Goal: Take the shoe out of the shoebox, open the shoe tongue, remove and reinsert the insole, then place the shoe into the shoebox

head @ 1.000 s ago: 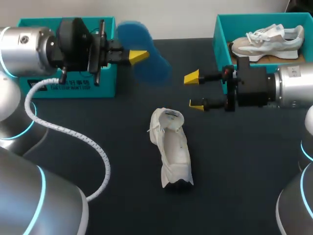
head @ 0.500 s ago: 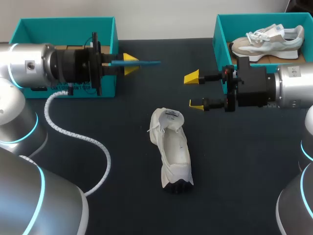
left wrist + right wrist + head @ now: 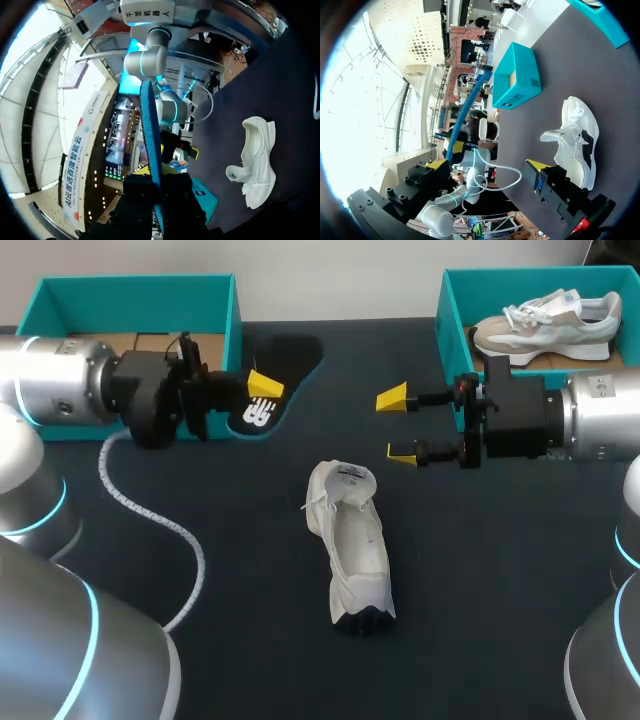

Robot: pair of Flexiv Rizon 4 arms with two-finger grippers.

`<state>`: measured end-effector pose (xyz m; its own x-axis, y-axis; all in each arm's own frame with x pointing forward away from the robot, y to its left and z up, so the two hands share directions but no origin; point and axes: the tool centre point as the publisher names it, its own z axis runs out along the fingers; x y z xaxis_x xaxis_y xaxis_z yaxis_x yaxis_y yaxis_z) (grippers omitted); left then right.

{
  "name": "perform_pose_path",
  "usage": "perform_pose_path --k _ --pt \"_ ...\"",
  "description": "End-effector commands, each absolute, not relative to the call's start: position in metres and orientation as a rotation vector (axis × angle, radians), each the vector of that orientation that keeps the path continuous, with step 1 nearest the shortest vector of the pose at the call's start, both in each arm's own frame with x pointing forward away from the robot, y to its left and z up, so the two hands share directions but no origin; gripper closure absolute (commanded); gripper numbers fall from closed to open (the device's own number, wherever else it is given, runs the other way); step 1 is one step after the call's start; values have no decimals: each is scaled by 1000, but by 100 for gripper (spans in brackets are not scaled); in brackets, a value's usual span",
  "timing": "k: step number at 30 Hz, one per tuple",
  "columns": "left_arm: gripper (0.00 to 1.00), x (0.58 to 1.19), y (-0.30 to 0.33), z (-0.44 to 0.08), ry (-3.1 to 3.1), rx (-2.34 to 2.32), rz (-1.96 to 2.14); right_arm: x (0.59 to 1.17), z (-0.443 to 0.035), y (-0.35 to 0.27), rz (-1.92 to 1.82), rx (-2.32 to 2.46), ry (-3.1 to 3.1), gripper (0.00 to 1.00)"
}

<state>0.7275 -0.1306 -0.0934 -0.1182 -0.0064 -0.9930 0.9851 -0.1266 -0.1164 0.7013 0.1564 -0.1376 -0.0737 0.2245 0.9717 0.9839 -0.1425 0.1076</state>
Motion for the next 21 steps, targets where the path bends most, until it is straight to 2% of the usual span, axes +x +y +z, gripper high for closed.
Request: perform_pose_path --k 1,11,21 --pt "100 729 -133 -99 1188 1233 -1331 702 -138 159 -1282 -1448 -1364 0" --pt "100 718 -139 -100 1141 1251 -1232 703 -137 160 -1280 -1445 -1367 0" --pt "100 687 -160 -127 1090 1317 -1203 711 -133 174 -1294 -1397 -1382 0"
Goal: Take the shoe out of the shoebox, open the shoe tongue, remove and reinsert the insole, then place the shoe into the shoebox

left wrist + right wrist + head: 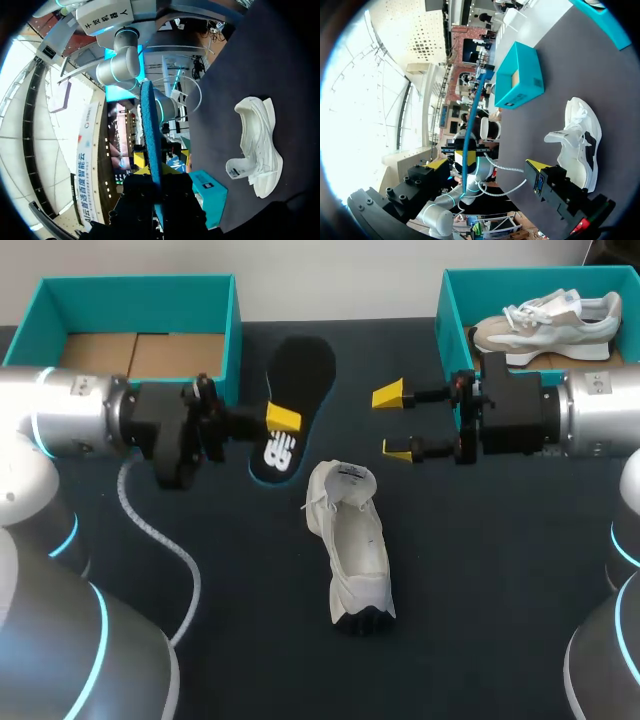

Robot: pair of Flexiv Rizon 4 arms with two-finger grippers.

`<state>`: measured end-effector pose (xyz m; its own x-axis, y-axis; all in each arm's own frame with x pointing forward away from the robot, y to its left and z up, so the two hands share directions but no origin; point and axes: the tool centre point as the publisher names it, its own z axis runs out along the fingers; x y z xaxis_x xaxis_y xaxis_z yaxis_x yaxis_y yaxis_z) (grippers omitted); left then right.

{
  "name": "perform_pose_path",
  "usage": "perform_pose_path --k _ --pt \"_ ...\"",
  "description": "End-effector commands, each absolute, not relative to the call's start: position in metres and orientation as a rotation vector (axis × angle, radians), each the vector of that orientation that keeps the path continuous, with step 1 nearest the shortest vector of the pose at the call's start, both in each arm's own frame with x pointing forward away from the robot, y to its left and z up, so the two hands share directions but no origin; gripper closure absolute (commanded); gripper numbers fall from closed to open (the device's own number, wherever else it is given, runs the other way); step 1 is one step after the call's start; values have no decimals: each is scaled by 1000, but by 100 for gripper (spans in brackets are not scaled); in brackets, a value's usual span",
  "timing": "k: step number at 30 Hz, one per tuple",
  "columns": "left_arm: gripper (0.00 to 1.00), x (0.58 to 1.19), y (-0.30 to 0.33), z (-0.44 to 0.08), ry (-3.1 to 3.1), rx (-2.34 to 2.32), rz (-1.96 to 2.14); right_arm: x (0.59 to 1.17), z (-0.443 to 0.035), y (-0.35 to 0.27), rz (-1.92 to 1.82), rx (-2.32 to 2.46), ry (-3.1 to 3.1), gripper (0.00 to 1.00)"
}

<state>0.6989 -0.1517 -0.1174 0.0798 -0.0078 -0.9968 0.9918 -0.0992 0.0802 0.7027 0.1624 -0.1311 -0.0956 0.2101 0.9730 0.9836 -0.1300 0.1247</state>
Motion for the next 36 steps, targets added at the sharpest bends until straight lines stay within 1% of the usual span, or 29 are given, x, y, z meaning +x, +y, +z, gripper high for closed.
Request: perform_pose_path --k 1,10,11,13,14,18,19,21,22,24,28,30,31,36 --pt "100 685 -163 -130 1096 1312 -1207 711 -133 176 -1296 -1394 -1380 0" --pt "100 670 -200 -133 1054 1349 -1198 712 -133 187 -1281 -1355 -1385 0" --pt "100 668 -204 -132 1044 1346 -1197 712 -133 188 -1280 -1354 -1385 8" --pt "100 665 -209 -132 1049 1328 -1200 712 -133 189 -1279 -1353 -1385 39" --pt "100 664 -211 -133 1040 1328 -1198 712 -133 189 -1278 -1353 -1384 49" --pt "100 658 -214 -136 1039 1325 -1210 712 -133 190 -1277 -1354 -1381 57" --pt "100 656 -215 -136 1035 1327 -1209 712 -133 190 -1276 -1355 -1380 61" --pt "100 655 -215 -137 1036 1318 -1212 712 -134 191 -1275 -1355 -1379 64" --pt "100 654 -216 -138 1038 1309 -1207 712 -134 191 -1274 -1355 -1378 69" --pt "100 652 -217 -139 1042 1301 -1206 712 -134 192 -1273 -1361 -1372 71" --pt "100 650 -215 -142 1041 1300 -1207 712 -136 192 -1272 -1364 -1364 79" --pt "100 650 -214 -143 1050 1291 -1209 712 -137 192 -1269 -1365 -1361 90" --pt "100 650 -214 -143 1046 1291 -1209 712 -137 192 -1268 -1366 -1360 99" --pt "100 651 -213 -139 1048 1251 -1224 713 -139 193 -1262 -1369 -1356 100"
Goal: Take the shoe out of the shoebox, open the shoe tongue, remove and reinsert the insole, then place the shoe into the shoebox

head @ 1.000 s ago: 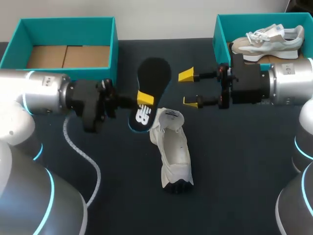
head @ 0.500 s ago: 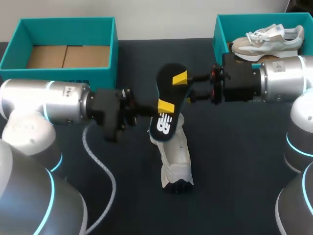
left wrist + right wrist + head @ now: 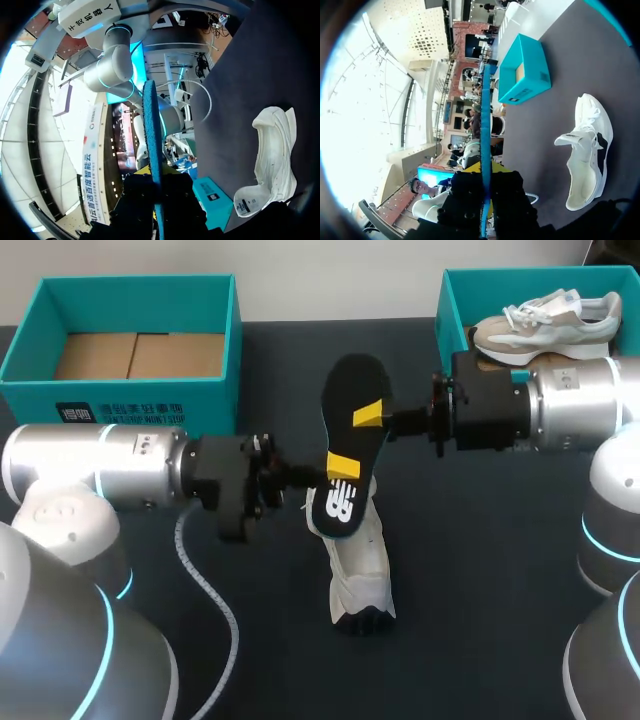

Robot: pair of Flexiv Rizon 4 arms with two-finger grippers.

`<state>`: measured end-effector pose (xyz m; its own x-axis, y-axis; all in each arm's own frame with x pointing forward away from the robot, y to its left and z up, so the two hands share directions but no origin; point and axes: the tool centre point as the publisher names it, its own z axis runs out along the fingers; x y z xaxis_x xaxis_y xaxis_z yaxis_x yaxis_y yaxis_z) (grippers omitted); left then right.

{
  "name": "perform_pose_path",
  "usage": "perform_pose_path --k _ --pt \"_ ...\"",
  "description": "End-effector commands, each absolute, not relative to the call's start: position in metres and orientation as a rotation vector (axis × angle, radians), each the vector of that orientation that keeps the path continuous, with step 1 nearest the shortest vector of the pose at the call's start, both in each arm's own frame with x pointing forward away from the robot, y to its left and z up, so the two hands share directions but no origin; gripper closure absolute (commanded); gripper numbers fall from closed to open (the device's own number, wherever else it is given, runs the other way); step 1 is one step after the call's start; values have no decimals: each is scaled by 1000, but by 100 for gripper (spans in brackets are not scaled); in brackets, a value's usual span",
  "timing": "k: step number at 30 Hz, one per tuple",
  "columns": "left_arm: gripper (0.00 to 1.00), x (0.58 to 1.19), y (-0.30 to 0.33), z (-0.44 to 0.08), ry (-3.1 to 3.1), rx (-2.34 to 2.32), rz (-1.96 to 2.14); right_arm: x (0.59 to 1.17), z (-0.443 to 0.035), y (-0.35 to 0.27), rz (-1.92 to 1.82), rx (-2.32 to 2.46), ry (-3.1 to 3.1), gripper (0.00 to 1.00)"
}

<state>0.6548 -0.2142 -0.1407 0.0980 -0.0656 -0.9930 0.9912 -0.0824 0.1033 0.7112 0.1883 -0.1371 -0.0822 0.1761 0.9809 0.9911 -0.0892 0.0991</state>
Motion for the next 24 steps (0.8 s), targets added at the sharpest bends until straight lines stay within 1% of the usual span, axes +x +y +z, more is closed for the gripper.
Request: perform_pose_path --k 1,2,3,4,16,24 --pt "100 650 -212 -137 1049 1240 -1233 714 -139 193 -1260 -1369 -1356 100" --pt "75 650 -212 -136 1060 1220 -1245 714 -140 193 -1259 -1370 -1355 100" --pt "21 650 -211 -135 1060 1217 -1245 715 -141 192 -1258 -1372 -1353 100" --pt "0 652 -209 -135 1059 1218 -1244 715 -142 191 -1259 -1375 -1350 100" --pt "0 698 -158 -131 1122 1229 -1119 713 -148 178 -1274 -1393 -1337 100" --pt "0 714 -147 -117 1287 1436 -1027 716 -155 180 -1267 -1381 -1335 100"
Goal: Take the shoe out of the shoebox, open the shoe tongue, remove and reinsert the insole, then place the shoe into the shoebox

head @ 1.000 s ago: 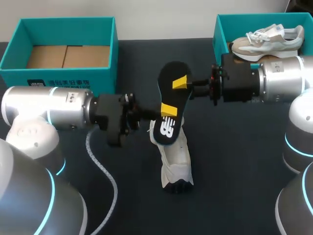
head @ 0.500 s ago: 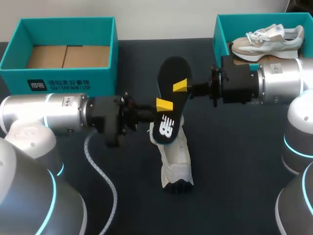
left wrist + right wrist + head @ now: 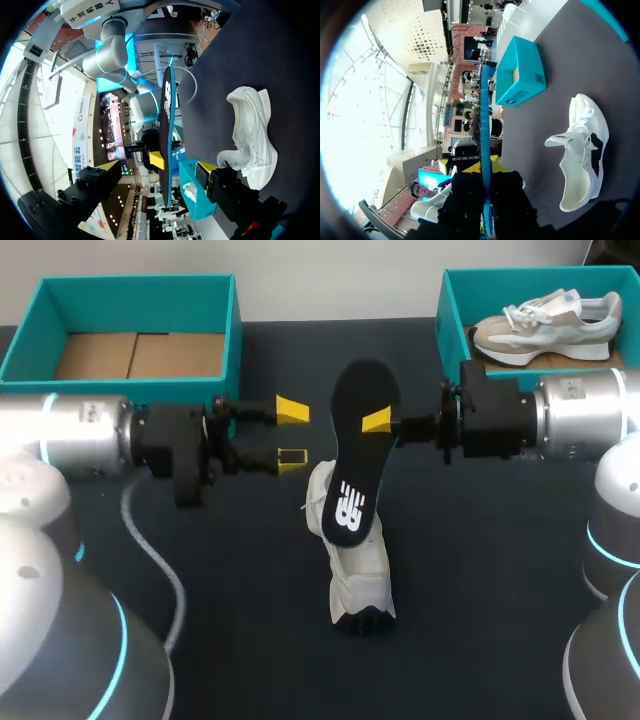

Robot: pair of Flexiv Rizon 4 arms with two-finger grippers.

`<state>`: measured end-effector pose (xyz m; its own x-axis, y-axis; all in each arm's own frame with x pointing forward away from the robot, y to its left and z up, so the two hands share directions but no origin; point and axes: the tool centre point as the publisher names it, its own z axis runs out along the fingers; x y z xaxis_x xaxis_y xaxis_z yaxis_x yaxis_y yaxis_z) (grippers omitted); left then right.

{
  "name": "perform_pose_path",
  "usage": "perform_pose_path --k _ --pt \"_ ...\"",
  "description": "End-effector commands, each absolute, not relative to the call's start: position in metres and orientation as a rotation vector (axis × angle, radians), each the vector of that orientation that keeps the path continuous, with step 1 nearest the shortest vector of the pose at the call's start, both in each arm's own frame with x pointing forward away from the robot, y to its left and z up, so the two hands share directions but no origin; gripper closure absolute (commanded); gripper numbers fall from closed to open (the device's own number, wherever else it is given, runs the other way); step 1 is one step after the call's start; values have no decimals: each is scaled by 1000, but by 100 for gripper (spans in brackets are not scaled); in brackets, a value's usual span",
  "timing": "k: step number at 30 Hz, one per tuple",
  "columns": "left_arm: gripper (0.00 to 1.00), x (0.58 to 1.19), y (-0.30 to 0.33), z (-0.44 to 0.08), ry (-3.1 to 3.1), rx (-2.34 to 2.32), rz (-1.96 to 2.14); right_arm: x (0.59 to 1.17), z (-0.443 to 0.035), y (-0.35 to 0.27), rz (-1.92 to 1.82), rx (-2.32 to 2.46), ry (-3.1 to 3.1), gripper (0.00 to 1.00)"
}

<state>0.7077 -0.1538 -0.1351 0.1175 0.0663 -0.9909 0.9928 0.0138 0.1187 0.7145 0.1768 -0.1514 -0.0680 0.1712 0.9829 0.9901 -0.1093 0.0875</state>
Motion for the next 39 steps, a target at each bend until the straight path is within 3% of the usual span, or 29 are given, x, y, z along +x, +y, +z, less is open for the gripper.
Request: perform_pose_path --k 1,17,39 --pt "0 715 -148 -114 1324 1490 -1003 716 -156 180 -1260 -1381 -1336 100" --pt "0 714 -160 -89 1593 2003 -687 718 -165 186 -1248 -1376 -1333 100" --pt "0 710 -171 -76 1717 2020 -589 721 -168 190 -1240 -1377 -1338 100"
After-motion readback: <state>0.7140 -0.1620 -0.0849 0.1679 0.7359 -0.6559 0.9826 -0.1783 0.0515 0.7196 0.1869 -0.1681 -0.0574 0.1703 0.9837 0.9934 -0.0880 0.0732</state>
